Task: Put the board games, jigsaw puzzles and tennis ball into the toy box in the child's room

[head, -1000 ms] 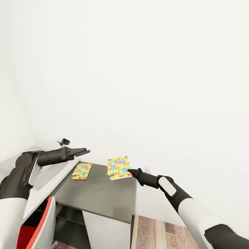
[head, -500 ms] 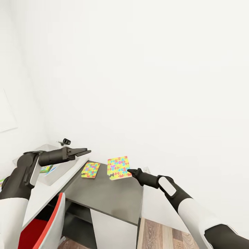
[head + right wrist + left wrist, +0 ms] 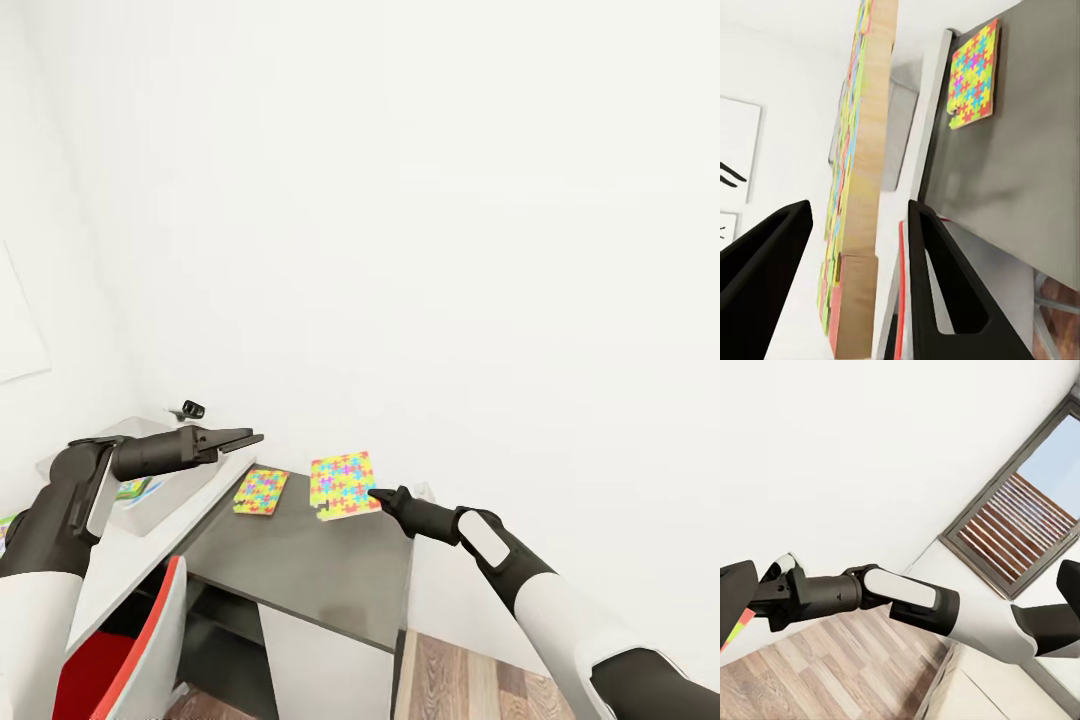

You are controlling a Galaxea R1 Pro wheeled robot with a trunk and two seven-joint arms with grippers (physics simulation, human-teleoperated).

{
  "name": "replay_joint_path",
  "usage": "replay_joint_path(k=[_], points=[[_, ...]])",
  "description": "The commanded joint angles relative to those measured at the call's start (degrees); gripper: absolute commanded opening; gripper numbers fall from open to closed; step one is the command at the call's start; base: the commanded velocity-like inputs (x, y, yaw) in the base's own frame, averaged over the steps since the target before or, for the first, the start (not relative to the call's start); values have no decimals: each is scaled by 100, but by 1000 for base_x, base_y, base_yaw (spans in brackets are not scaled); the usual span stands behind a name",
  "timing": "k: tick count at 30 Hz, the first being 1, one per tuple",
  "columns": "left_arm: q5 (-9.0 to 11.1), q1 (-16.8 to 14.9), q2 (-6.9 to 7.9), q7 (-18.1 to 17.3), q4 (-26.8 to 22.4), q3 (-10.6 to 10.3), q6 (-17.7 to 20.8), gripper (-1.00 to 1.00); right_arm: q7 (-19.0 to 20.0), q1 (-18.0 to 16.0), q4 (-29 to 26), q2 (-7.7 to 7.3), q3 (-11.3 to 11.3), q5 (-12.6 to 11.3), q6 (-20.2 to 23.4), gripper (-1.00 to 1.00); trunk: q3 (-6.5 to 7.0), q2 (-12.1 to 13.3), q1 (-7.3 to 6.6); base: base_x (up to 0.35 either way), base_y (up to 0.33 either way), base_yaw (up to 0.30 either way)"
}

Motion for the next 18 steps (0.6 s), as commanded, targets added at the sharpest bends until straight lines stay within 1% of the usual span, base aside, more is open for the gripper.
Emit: replay_joint_path(k=[1,6,18], points=[[-4,-1,1,-23,0,-1,61,100,13,-3,5,-1,17,-14,6,-100,-1,-4,2,0,-39,136],[-4,-1,-2,-23,-9,-1,61,100,13,-4,5,-5,17,-14,6,-100,12,-4,2,0,-15,216],[-4,-1,-8,-23,-35,-1,61,100,13,-1,5,-4,17,-14,6,-100,57,-4,2,0,-1,260]])
